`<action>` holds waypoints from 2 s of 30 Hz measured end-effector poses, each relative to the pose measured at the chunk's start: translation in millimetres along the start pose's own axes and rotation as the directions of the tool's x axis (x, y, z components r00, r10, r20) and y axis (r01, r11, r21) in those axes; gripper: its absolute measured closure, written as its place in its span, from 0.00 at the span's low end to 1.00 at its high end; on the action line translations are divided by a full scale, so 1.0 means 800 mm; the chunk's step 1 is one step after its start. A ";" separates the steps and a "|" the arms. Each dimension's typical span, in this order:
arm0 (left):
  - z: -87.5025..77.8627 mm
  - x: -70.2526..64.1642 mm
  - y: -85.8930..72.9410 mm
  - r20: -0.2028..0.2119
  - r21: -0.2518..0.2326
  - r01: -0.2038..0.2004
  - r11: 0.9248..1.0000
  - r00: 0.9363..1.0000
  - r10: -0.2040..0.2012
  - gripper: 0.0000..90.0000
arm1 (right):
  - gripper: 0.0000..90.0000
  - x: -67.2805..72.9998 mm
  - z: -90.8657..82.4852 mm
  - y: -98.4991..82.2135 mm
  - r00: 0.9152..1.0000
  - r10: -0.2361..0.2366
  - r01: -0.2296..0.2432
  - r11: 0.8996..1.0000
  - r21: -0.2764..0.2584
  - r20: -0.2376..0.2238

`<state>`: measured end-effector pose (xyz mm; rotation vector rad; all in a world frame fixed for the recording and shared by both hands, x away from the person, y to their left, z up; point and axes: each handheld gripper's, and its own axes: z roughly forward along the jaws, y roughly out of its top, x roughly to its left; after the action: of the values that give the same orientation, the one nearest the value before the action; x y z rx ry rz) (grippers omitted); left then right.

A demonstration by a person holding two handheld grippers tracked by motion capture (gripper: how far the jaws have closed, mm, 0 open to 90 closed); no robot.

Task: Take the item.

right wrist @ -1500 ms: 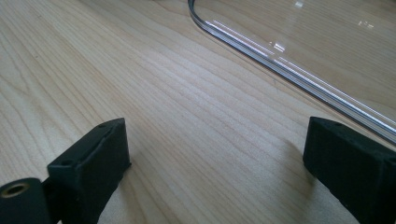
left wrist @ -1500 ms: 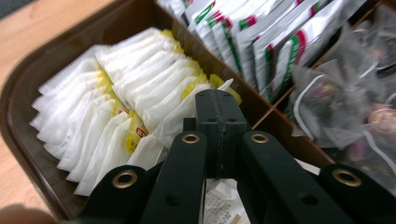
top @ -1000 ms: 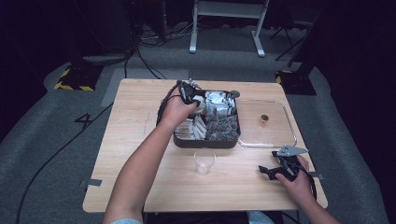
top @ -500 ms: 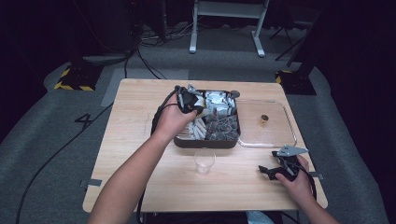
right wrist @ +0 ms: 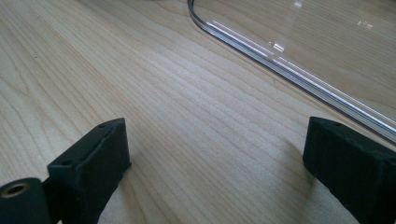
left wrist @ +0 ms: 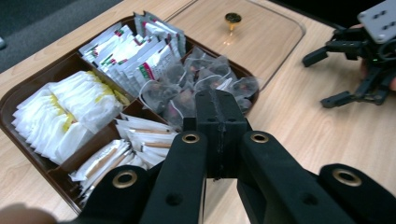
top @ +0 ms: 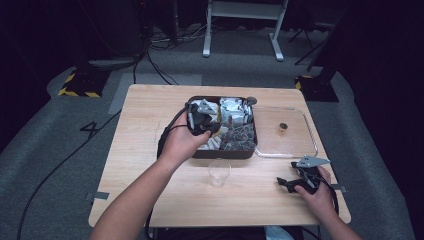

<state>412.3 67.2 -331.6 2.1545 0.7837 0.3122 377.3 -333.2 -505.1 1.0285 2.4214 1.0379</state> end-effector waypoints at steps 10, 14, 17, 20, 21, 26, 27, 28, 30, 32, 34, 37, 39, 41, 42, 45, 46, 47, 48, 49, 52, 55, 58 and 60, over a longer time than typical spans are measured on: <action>-0.017 -0.033 -0.026 0.022 -0.048 -0.018 0.999 1.000 0.019 1.00 | 0.08 0.001 0.000 0.000 1.000 0.003 -0.003 1.000 0.000 0.004; -0.018 -0.047 -0.033 0.035 -0.061 -0.035 0.997 0.999 0.037 1.00 | 0.08 0.001 0.000 0.000 1.000 0.003 -0.003 1.000 0.000 0.004; -0.017 -0.058 -0.040 0.039 -0.066 -0.045 0.997 0.998 0.048 1.00 | 0.08 0.001 0.000 0.000 1.000 0.003 -0.003 1.000 0.000 0.004; -0.015 -0.065 -0.047 0.049 -0.065 -0.050 0.997 0.997 0.053 1.00 | 0.08 0.001 0.000 0.000 1.000 0.003 -0.003 1.000 0.000 0.004; -0.013 -0.067 -0.050 0.049 -0.062 -0.050 0.997 0.997 0.053 1.00 | 0.08 0.001 0.000 0.000 1.000 0.003 -0.003 1.000 0.000 0.004; -0.001 -0.068 -0.061 0.076 -0.045 -0.037 0.998 0.996 0.040 1.00 | 0.08 0.001 0.000 0.000 1.000 0.003 -0.003 1.000 0.000 0.004; 0.001 -0.067 -0.063 0.077 -0.044 -0.034 0.998 0.996 0.038 1.00 | 0.08 0.001 0.000 0.000 1.000 0.003 -0.003 1.000 0.000 0.004; 0.003 -0.067 -0.065 0.081 -0.042 -0.029 0.999 0.996 0.032 1.00 | 0.08 0.001 0.000 0.000 1.000 0.003 -0.003 1.000 0.000 0.004; 0.006 -0.067 -0.067 0.082 -0.038 -0.030 0.999 0.996 0.033 1.00 | 0.08 0.001 0.000 0.000 1.000 0.003 -0.003 1.000 0.000 0.004; 0.009 -0.067 -0.071 0.080 -0.034 -0.024 0.999 0.996 0.026 1.00 | 0.08 0.001 0.000 0.000 1.000 0.004 -0.004 1.000 0.000 0.004; 0.012 -0.067 -0.073 0.084 -0.033 -0.021 0.999 0.996 0.024 1.00 | 0.08 0.001 0.000 0.000 1.000 0.004 -0.004 1.000 0.000 0.004; 0.014 -0.069 -0.078 0.083 -0.038 -0.020 0.999 0.996 0.023 1.00 | 0.08 0.001 0.000 0.000 1.000 0.005 -0.005 1.000 0.000 0.004; 0.015 -0.071 -0.080 0.085 -0.041 -0.018 0.999 0.996 0.021 1.00 | 0.08 0.001 0.000 0.000 1.000 0.005 -0.005 1.000 0.000 0.005; 0.016 -0.071 -0.081 0.085 -0.040 -0.019 0.999 0.996 0.022 1.00 | 0.08 0.001 0.000 0.000 1.000 0.006 -0.006 1.000 0.000 0.005; 0.016 -0.071 -0.082 0.086 -0.041 -0.018 0.999 0.996 0.022 1.00 | 0.08 0.001 0.000 0.000 1.000 0.006 -0.006 1.000 -0.001 0.005; 0.016 -0.071 -0.085 0.083 -0.044 -0.014 0.999 0.996 0.017 1.00 | 0.08 0.001 0.000 0.000 1.000 0.006 -0.006 1.000 -0.001 0.005; 0.016 -0.071 -0.086 0.084 -0.048 -0.010 0.999 0.996 0.014 1.00 | 0.08 0.001 0.000 0.000 1.000 0.006 -0.006 1.000 0.000 0.005; 0.017 -0.071 -0.087 0.087 -0.047 -0.008 0.999 0.996 0.012 1.00 | 0.08 0.001 0.000 0.000 1.000 0.006 -0.006 1.000 -0.001 0.005; 0.017 -0.070 -0.088 0.086 -0.045 -0.011 0.999 0.996 0.015 1.00 | 0.08 0.001 0.000 0.000 1.000 0.006 -0.006 1.000 0.000 0.006; 0.017 -0.071 -0.088 0.087 -0.044 -0.008 0.999 0.996 0.011 1.00 | 0.08 0.001 0.000 0.000 1.000 0.006 -0.006 1.000 0.000 0.007; 0.018 -0.071 -0.090 0.095 -0.043 -0.005 0.999 0.995 0.009 1.00 | 0.08 0.001 0.000 0.000 1.000 0.007 -0.007 1.000 0.000 0.007; 0.018 -0.073 -0.091 0.100 -0.031 -0.004 1.000 0.995 0.007 0.87 | 0.08 0.001 0.000 0.000 1.000 0.007 -0.007 1.000 0.000 0.008; 0.019 -0.075 -0.093 0.102 -0.025 -0.004 1.000 0.995 0.007 0.79 | 0.08 0.001 0.000 0.000 1.000 0.007 -0.007 1.000 0.000 0.008; 0.018 -0.074 -0.094 0.094 -0.032 -0.001 0.999 0.996 0.004 0.74 | 0.08 0.001 0.000 0.000 1.000 0.007 -0.007 1.000 0.000 0.008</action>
<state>340.9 57.9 -396.4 2.1237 0.7180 0.2213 376.3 -332.6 -505.1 1.0397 2.4136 1.0343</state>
